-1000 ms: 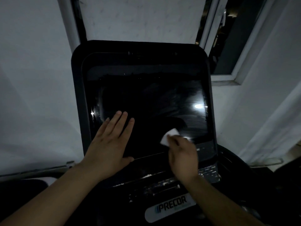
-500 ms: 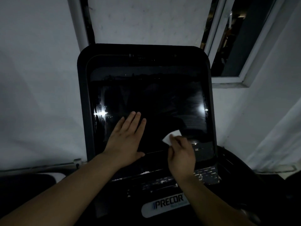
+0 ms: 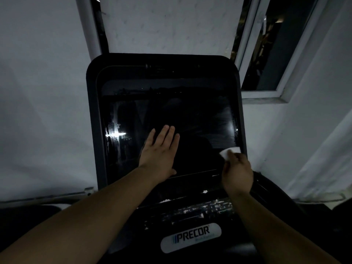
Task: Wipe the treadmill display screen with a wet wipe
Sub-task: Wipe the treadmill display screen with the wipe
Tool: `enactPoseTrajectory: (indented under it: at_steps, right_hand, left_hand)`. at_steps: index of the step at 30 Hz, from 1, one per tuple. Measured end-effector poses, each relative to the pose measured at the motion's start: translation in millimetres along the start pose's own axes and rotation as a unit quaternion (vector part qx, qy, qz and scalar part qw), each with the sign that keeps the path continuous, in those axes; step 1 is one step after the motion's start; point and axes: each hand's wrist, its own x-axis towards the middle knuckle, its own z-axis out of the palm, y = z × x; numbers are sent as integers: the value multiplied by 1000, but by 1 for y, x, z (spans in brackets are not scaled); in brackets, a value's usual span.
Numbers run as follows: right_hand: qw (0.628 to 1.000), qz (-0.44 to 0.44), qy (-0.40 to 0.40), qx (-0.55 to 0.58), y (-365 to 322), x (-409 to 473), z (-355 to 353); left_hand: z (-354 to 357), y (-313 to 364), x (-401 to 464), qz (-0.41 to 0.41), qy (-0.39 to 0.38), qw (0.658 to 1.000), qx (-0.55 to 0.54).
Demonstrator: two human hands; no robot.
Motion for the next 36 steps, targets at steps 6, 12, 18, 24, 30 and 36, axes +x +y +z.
enactPoseTrajectory:
  at_steps: [6,12,18,24,30,36]
  right_hand:
    - [997,-62,22,41,-40,-18,15]
    - [978,-201,10,59,-69,-28,18]
    - [997,44,27,52,-34,-17,7]
    - [981,-122,-28,150,-101,-63,11]
    - [978,-141,-31,150,-106,-49,-27]
    - [979,-168,10,117,-81,-31,-78]
  left_hand:
    - [1,2,1,-5,-2,1000,6]
    - [1,1,2,1,-1,1000,-3]
    - [2,0,1,-2,-4,1000,4]
    - [0,-1,-2,13,10,1000,-24]
    - [-6,-18,-26,93,37,993,-60]
    - [-35,-20,-46,100,44,988,-105]
